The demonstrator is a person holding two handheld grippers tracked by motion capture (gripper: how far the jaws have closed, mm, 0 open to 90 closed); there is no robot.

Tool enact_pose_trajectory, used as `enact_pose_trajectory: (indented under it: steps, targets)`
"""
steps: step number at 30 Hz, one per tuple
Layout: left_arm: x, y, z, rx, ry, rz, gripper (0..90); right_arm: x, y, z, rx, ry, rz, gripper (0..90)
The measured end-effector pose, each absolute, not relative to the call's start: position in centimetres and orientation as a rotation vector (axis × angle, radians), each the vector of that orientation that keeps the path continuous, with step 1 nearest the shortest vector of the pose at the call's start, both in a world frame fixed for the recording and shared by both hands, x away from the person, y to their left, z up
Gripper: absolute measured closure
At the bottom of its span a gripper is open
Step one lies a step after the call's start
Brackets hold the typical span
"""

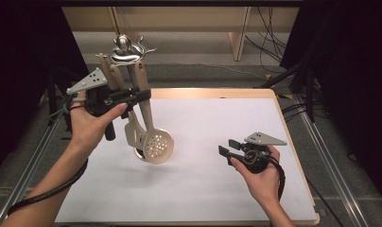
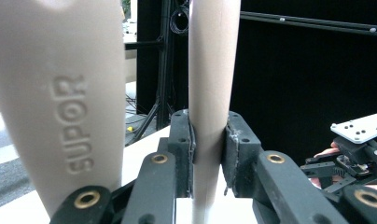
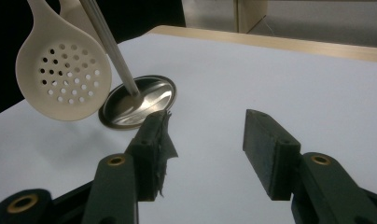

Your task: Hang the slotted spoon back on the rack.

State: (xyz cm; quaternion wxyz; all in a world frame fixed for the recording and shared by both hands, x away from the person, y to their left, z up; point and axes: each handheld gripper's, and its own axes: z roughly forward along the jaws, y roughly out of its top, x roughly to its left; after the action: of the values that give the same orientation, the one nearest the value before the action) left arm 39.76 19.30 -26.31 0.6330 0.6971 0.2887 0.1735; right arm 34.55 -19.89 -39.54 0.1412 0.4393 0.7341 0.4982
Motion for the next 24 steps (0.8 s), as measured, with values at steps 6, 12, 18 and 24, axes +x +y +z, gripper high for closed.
enact_pose_trajectory:
  steps: [6, 12, 18, 24]
  targets:
    - [39.77, 19.37, -26.51, 1.592, 0.664, 0.399, 74.6, 34.67, -19.84, -39.75, 1.238, 2.114, 1.449, 51.2]
    - [39.75, 19.36, -26.55, 1.59, 0.663, 0.404, 74.5, 34.69, -19.84, -39.81, 1.234, 2.106, 1.46, 51.1]
    - [39.63, 19.34, -26.6, 1.59, 0.666, 0.419, 74.3, 34.76, -19.89, -39.82, 1.223, 2.124, 1.447, 51.1]
    - [39.49, 19.45, -26.71, 1.586, 0.664, 0.429, 73.6, 34.75, -19.88, -39.87, 1.215, 2.126, 1.432, 51.1]
